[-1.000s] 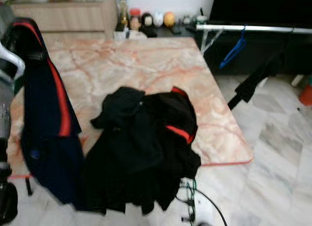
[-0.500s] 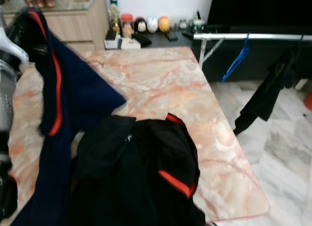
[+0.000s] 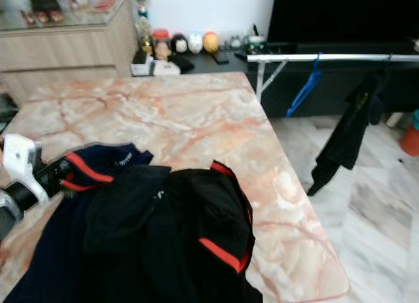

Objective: Hang hanger

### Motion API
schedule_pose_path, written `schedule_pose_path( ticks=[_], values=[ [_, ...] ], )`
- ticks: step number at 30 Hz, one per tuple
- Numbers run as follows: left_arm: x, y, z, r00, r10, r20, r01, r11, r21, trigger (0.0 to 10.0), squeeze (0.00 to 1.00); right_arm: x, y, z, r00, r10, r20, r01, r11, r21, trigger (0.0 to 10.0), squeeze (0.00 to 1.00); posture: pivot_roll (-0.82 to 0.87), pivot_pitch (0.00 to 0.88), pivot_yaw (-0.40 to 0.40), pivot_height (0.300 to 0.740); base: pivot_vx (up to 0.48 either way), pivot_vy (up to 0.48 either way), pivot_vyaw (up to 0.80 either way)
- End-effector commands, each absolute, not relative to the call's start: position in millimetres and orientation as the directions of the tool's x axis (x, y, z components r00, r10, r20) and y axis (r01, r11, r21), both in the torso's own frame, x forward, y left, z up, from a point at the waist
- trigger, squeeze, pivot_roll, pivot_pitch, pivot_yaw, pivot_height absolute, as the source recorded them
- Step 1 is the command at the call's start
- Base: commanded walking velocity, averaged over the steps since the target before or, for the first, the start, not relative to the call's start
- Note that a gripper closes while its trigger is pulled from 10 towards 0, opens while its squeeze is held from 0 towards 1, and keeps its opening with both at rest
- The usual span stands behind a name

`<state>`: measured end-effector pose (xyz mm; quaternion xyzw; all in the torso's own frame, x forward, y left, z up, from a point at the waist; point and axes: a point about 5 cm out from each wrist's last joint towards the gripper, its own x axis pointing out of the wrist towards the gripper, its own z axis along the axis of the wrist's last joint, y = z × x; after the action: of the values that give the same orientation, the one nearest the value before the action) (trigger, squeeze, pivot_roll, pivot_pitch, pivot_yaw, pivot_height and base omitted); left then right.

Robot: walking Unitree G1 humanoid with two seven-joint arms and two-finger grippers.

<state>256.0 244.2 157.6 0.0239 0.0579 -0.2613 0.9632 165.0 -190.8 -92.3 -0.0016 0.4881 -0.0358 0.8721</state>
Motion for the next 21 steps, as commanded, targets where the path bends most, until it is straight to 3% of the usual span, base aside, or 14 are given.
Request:
schedule_pose_path(
  ticks=[1, 2, 5, 6, 7, 8, 9, 14, 21],
  values=[
    [251.5, 238.5, 158.6, 0.819, -0.551, -0.159, 0.56, 0.829, 0.011, 10.0, 0.0, 167.2, -191.4, -91.3, 0.529, -0.065, -0.846, 0.06, 0.997, -0.039, 10.0, 0.0, -0.04, 0.0, 0.003, 0.74, 0.0, 0.0, 0.0],
    [240.6, 236.6, 149.9, 0.764, -0.601, -0.236, 0.614, 0.789, -0.022, 10.0, 0.0, 166.8, -191.5, -91.4, 0.528, -0.067, -0.847, 0.062, 0.997, -0.04, 10.0, 0.0, -0.04, 0.0, 0.003, 0.74, 0.0, 0.0, 0.0],
    [229.9, 234.8, 140.0, 0.702, -0.634, -0.323, 0.662, 0.749, -0.03, 10.0, 0.0, 166.8, -191.7, -91.4, 0.527, -0.067, -0.847, 0.061, 0.997, -0.041, 10.0, 0.0, -0.04, 0.0, 0.002, 0.74, 0.0, 0.0, 0.0],
    [225.1, 233.7, 133.8, 0.682, -0.641, -0.353, 0.671, 0.74, -0.048, 10.0, 0.26, 166.9, -191.7, -91.4, 0.526, -0.066, -0.848, 0.059, 0.997, -0.041, 10.0, 0.0, -0.04, 0.0, 0.003, 0.74, 0.0, 0.0, 0.0],
    [224.3, 233.5, 132.4, 0.679, -0.642, -0.357, 0.671, 0.739, -0.051, 10.0, 0.26, 166.9, -191.7, -91.4, 0.526, -0.066, -0.848, 0.058, 0.997, -0.041, 10.0, 0.0, -0.04, 0.0, 0.003, 0.74, 0.0, 0.0, 0.0],
    [224.9, 234.0, 131.5, 0.689, -0.633, -0.353, 0.661, 0.749, -0.051, 10.0, 0.96, 166.9, -191.7, -91.4, 0.526, -0.065, -0.848, 0.058, 0.997, -0.041, 10.0, 0.0, -0.04, 0.0, 0.002, 0.74, 0.0, 0.0, 0.0],
    [225.5, 234.1, 131.0, 0.694, -0.629, -0.351, 0.656, 0.753, -0.053, 10.0, 1.0, 166.9, -191.8, -91.4, 0.527, -0.065, -0.848, 0.058, 0.997, -0.041, 10.0, 0.0, -0.04, 0.0, 0.002, 0.74, 0.0, 0.0, 0.0],
    [236.3, 232.0, 141.6, 0.745, -0.607, -0.277, 0.625, 0.78, -0.027, 10.0, 1.0, 167.5, -192.1, -91.0, 0.529, -0.068, -0.846, 0.06, 0.997, -0.042, 10.0, 0.0, -0.04, 0.0, -0.001, 0.74, 0.0, 0.0, 0.0],
    [236.9, 234.6, 151.2, 0.747, -0.614, -0.253, 0.626, 0.779, -0.044, 10.0, 1.0, 167.9, -192.5, -90.8, 0.529, -0.07, -0.846, 0.061, 0.997, -0.044, 10.0, 0.0, -0.04, 0.0, -0.001, 0.74, 0.0, 0.0, 0.0]
  ],
)
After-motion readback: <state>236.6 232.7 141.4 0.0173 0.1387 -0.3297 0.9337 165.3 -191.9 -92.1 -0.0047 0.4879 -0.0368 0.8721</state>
